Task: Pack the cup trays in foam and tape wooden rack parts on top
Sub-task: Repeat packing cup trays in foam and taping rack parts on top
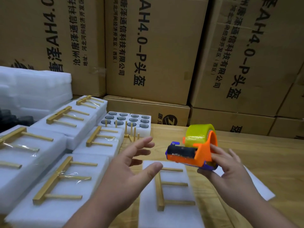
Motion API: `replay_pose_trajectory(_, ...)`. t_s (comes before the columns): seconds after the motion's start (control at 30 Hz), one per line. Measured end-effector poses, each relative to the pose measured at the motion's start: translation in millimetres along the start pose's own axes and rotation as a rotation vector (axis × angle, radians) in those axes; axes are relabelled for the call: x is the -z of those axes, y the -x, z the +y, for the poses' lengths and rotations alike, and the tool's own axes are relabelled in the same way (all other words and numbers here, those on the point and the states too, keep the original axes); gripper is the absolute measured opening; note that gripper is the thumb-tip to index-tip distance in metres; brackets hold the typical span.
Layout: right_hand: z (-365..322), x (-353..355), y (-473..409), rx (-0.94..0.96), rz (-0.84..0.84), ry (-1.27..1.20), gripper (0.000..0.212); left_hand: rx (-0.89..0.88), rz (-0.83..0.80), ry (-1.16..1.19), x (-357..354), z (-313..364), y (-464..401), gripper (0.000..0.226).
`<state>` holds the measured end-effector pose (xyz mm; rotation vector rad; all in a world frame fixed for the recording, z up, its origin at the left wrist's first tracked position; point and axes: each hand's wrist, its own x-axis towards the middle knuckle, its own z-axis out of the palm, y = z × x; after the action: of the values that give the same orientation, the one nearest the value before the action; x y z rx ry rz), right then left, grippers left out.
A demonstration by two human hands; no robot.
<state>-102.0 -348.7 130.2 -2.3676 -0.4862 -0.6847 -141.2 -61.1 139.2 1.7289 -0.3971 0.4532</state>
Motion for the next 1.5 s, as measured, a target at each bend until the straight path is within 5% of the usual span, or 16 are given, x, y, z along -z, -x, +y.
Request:
replay_pose_trajectory(0.4, -6, -3, 3, 0.186, -0.012, 0.09, 0.017, -0.285, -0.224, -0.389, 4, 22, -5, 0.036)
replay_pose_trajectory(0.73, -11, -1, 2, 0.309, -0.05, 0.139, 0.026, -0.282, -0.326, -0.464, 6, 29, -12, 0.027)
replay_pose_trajectory(0.9, -13, 0, 0, 0.308, -0.098, 0.144, 0.03, -0.258, -0.266, -0.397, 5, 34, -16, 0.006)
replay_pose_trajectory(1.1, -23, 3, -2, 0.357, -0.229, 0.093, 0.02, -0.262, -0.086, -0.447, 8, 34, -15, 0.013)
replay_pose_trajectory(1.5, -9, 17, -22, 0.362, -0.238, 0.114, 0.015, -0.724, 0.234, -0.696, 20, 53, -12, 0.01)
